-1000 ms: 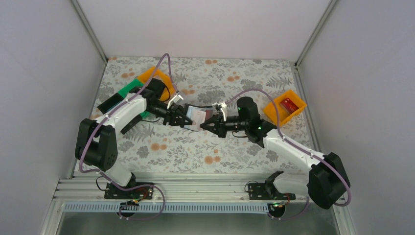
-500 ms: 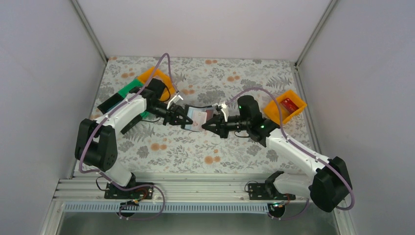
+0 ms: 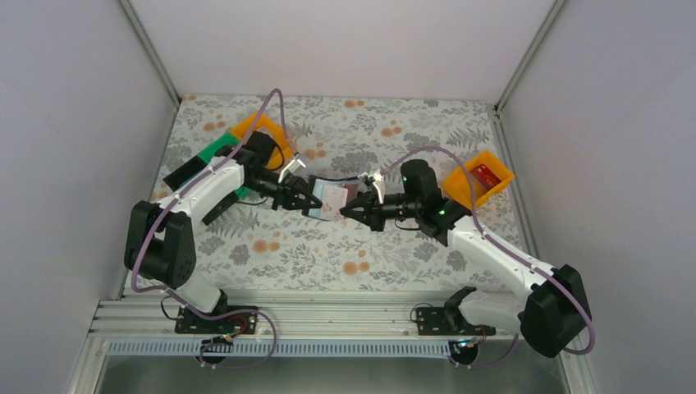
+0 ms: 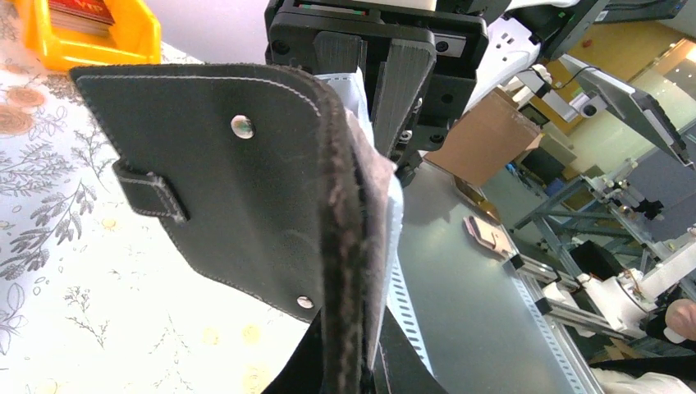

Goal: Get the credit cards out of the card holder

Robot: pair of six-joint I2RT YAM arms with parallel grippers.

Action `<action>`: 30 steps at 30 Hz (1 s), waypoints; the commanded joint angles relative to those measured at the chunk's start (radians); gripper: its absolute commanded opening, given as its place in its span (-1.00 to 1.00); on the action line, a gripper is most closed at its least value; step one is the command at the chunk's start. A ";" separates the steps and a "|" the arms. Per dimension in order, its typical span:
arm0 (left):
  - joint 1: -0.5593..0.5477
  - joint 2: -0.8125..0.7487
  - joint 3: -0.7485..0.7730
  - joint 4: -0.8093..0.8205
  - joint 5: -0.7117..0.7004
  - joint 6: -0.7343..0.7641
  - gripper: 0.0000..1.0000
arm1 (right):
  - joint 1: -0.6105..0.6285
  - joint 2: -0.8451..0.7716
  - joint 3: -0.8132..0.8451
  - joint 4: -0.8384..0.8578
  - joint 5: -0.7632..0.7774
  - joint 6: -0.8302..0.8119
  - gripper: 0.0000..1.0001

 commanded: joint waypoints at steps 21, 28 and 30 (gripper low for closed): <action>0.054 0.102 -0.156 0.382 -0.041 -0.392 -0.95 | -0.179 -0.087 -0.051 -0.201 0.188 0.013 -0.92; 0.055 0.253 -0.158 0.387 -0.066 -0.435 -0.95 | -0.195 -0.091 -0.072 -0.224 0.192 0.019 -0.92; 0.057 0.262 -0.166 0.405 -0.091 -0.448 -0.95 | -0.197 -0.084 -0.071 -0.228 0.185 0.018 -0.92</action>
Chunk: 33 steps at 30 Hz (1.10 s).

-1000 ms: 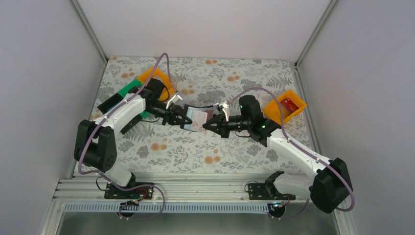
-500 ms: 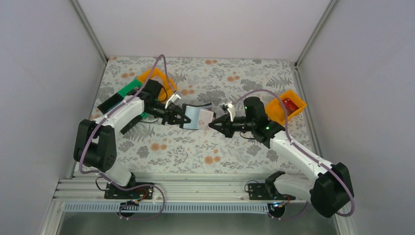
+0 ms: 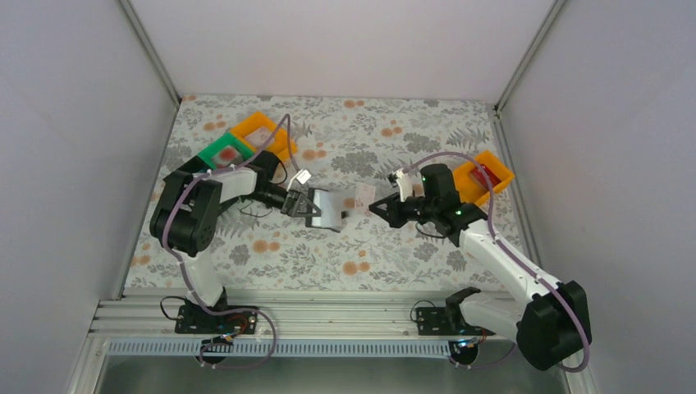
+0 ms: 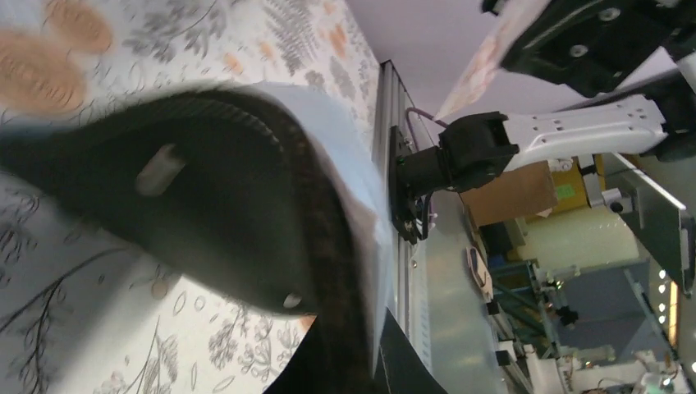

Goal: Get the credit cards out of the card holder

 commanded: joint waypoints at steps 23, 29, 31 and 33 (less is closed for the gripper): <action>0.082 0.143 -0.044 0.103 -0.468 -0.162 0.10 | 0.021 0.132 0.061 0.097 -0.108 0.132 -0.92; 0.093 -0.011 0.006 0.044 -0.564 -0.105 0.44 | 0.038 0.156 0.133 0.107 -0.058 0.229 -0.92; 0.095 -0.086 0.035 0.022 -0.602 -0.068 0.44 | 0.043 0.181 0.162 0.091 0.014 0.317 -0.92; 0.096 -0.169 0.071 -0.006 -0.621 -0.028 0.45 | 0.050 0.211 0.198 0.066 0.094 0.413 -0.92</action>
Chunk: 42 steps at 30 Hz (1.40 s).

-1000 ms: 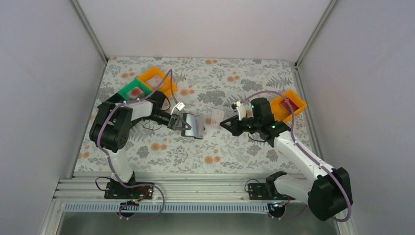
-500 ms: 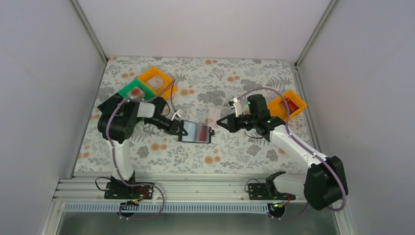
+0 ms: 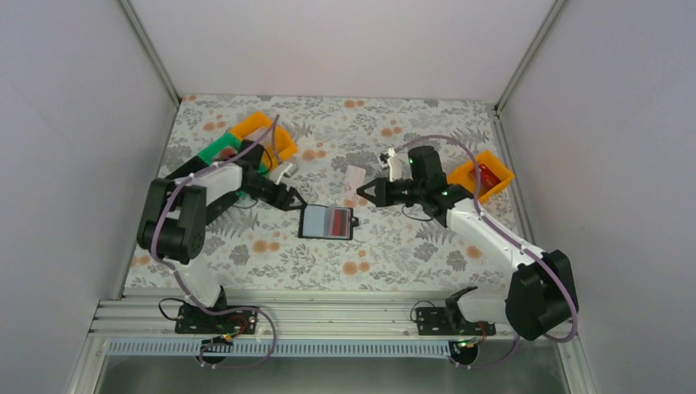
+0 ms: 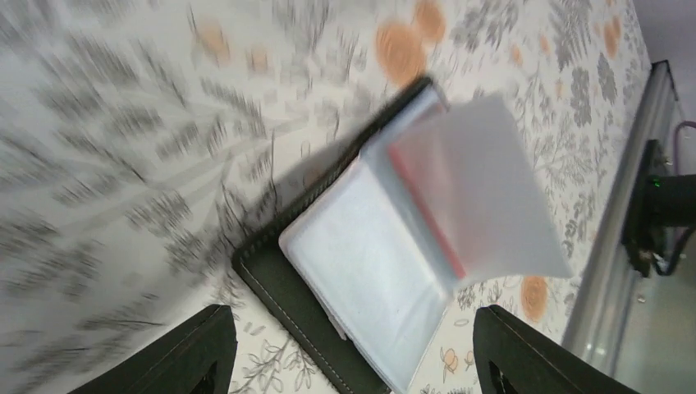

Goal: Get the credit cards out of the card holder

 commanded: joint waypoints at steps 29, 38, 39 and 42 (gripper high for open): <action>-0.161 -0.505 0.647 -0.437 -0.394 0.782 0.64 | 0.184 0.309 0.594 -0.396 -0.024 -0.113 -0.92; -0.498 -0.676 0.298 -0.134 -0.864 1.205 0.55 | 0.226 0.229 0.519 -0.428 0.048 -0.144 -0.92; -0.545 -0.705 0.258 -0.128 -0.892 1.301 0.57 | 0.233 0.220 0.515 -0.435 0.090 -0.139 -0.92; -0.618 -0.812 0.155 0.031 -0.879 1.475 0.73 | 0.242 0.191 0.489 -0.438 0.117 -0.143 -0.92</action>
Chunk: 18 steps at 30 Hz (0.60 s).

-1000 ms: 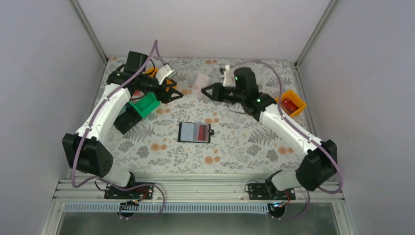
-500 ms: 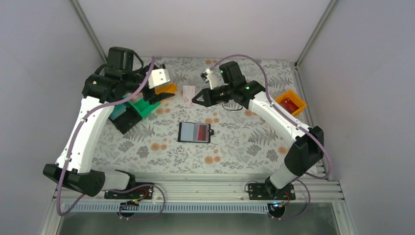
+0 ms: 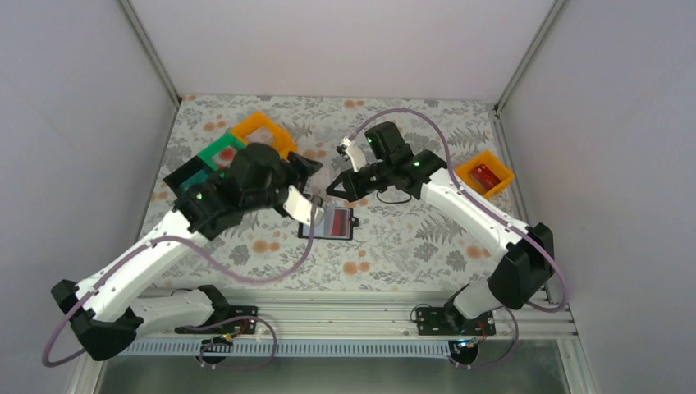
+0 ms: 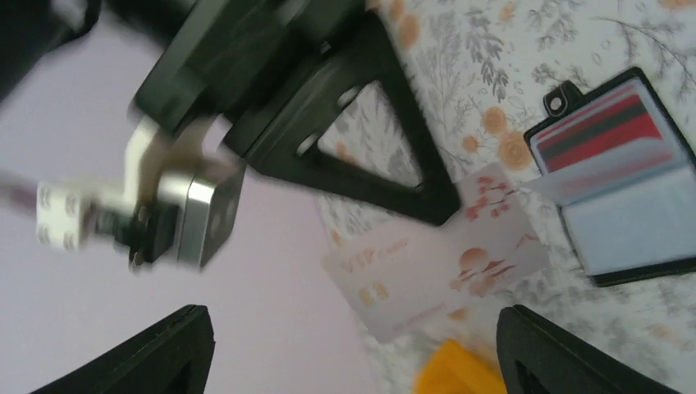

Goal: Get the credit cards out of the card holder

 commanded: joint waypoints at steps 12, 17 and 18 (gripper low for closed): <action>-0.079 -0.364 -0.560 0.704 0.145 0.989 0.71 | 0.031 -0.142 -0.090 0.032 -0.223 -0.103 -0.92; -0.056 -0.413 -0.593 0.632 0.167 1.032 0.61 | 0.031 -0.139 -0.066 0.008 -0.170 -0.115 -0.92; -0.042 -0.424 -0.591 0.604 0.162 1.027 0.61 | 0.031 -0.139 -0.061 -0.004 -0.153 -0.122 -0.92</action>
